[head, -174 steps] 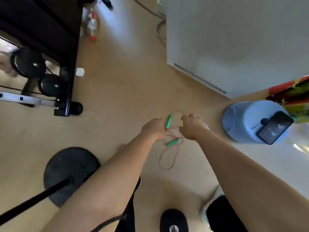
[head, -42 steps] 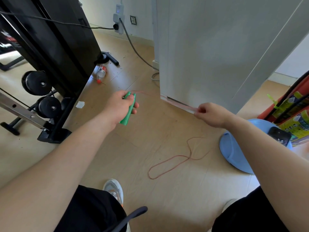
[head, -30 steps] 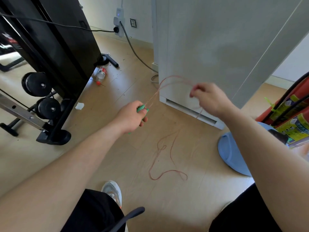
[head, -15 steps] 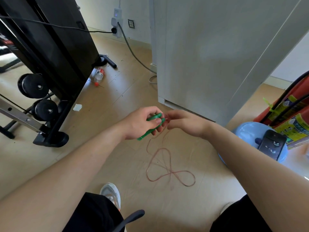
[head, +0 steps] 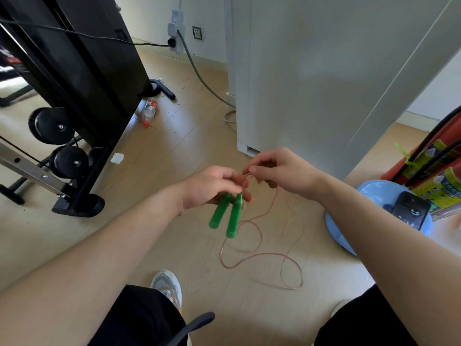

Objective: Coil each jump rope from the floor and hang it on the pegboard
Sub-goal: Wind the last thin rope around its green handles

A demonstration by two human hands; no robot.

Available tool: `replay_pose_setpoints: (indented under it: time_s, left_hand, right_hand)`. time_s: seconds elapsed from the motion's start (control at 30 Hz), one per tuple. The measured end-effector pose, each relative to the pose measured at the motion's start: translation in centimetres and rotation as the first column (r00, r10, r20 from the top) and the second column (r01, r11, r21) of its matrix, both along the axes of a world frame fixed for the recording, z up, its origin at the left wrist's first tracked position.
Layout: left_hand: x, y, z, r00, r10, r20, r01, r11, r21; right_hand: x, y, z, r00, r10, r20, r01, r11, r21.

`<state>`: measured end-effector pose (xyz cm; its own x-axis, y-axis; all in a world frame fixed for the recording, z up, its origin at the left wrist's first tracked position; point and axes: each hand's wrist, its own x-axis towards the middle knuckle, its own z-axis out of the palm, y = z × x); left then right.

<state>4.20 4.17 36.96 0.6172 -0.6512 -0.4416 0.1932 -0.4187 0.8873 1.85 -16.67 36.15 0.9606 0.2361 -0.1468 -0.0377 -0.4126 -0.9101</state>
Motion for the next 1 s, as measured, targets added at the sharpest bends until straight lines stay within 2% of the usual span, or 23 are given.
replay_pose_setpoints:
  time_s: [0.1,0.23,0.37,0.47,0.57,0.73,0.83,0.9,1.0]
  left_hand:
    - [-0.5,-0.7,-0.4,0.987,0.084,-0.137,-0.103,0.985,-0.135]
    - [-1.0,-1.2,-1.3,0.978,0.145,-0.149,-0.165,0.978,-0.125]
    - [-1.3,-1.3,-1.6,0.999,0.036,-0.012,-0.036,0.999,0.003]
    - [-1.4,-1.4,-1.2,0.998,-0.063,-0.002,0.063,0.997,0.035]
    - [-1.4,-1.4,-0.6,0.995,-0.093,-0.028,0.093,0.996,0.009]
    - [-1.3,-1.1,-0.6,0.977,-0.199,-0.080,0.202,0.979,0.027]
    - [-1.1,-1.0,-0.2,0.990,-0.097,-0.101,0.091,0.994,-0.064]
    - [-0.7,-0.8,-0.1,0.987,0.055,-0.152,-0.082,0.981,-0.177]
    - [0.0,-0.5,-0.8,0.927,0.328,-0.180,-0.365,0.900,-0.238]
  right_hand:
    - [0.1,0.2,-0.1,0.999,-0.025,0.031,0.025,1.000,-0.013]
    - [0.3,-0.1,-0.1,0.997,-0.010,0.072,0.021,0.988,-0.150]
    - [0.1,-0.5,0.5,0.987,-0.012,0.160,0.071,0.926,-0.370]
    - [0.1,-1.0,1.0,0.974,-0.040,0.223,0.148,0.858,-0.493]
    - [0.0,-1.5,0.8,0.974,-0.073,0.215,0.167,0.873,-0.458]
    - [0.2,-1.7,-0.3,0.982,-0.042,0.182,0.096,0.951,-0.295]
    - [0.5,-2.0,-1.1,0.985,-0.056,0.161,0.100,0.954,-0.282]
    - [0.3,-2.0,-1.5,0.992,-0.097,0.085,0.117,0.952,-0.283]
    - [-0.3,-0.9,-1.8,0.995,-0.037,-0.096,0.003,0.945,-0.326]
